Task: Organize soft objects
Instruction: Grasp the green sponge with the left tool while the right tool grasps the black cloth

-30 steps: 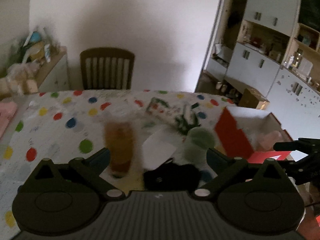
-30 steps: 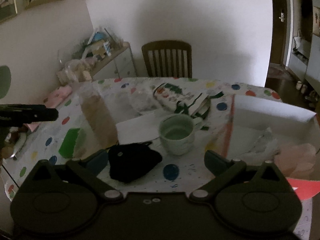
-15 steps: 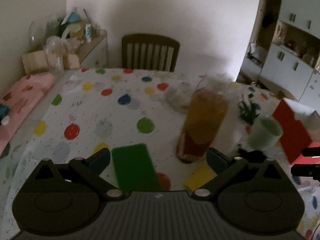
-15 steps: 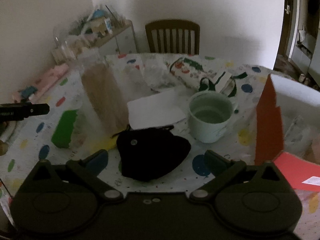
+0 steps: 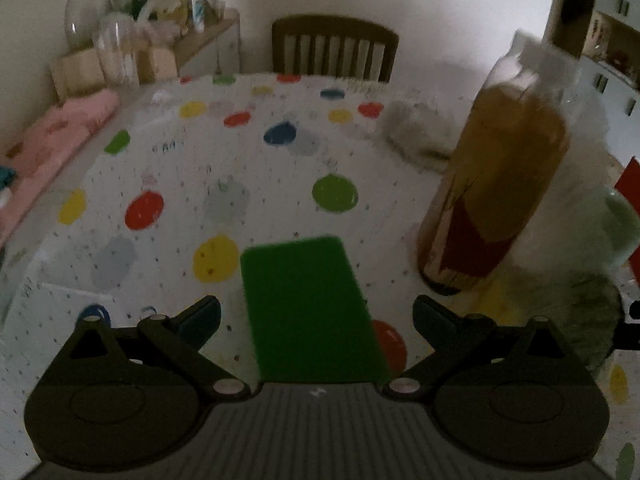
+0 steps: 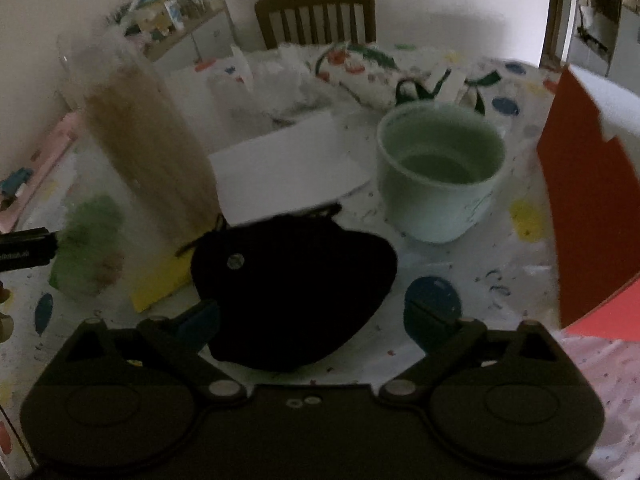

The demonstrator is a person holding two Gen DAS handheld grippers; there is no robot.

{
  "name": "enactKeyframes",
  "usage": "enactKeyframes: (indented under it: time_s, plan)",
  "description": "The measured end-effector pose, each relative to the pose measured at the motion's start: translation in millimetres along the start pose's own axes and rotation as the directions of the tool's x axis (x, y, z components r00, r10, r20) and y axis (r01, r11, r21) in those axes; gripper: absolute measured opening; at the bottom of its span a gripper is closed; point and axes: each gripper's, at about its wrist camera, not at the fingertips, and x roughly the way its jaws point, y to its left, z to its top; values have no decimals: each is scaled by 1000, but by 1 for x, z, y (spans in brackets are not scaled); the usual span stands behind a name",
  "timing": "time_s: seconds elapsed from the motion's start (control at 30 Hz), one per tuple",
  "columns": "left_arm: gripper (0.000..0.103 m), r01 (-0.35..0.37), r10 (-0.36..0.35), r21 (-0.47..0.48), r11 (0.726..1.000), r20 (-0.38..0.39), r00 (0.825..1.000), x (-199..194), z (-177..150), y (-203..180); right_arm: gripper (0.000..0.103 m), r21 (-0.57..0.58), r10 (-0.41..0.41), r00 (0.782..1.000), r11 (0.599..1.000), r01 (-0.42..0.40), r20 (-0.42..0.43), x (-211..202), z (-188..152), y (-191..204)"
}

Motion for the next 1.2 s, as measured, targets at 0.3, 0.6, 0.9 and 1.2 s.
enactKeyframes:
  time_s: [0.3, 0.6, 0.9, 1.2]
  plan:
    - [102, -27, 26, -39, 999, -43, 999, 25, -4, 6, 92, -18, -7, 1000, 1000, 7, -21, 21, 4, 14]
    - [78, -33, 30, -54, 998, -58, 998, 33, -7, 7, 65, -57, -68, 997, 996, 67, -23, 27, 5, 20]
    - [73, -48, 45, -57, 997, -47, 998, 28, -9, 9, 30, -205, -137, 990, 968, 142, 37, 16, -1, 44]
    - [72, -50, 48, -70, 996, -32, 998, 20, -8, 13, 5, -201, -137, 987, 968, 152, 85, -3, -1, 47]
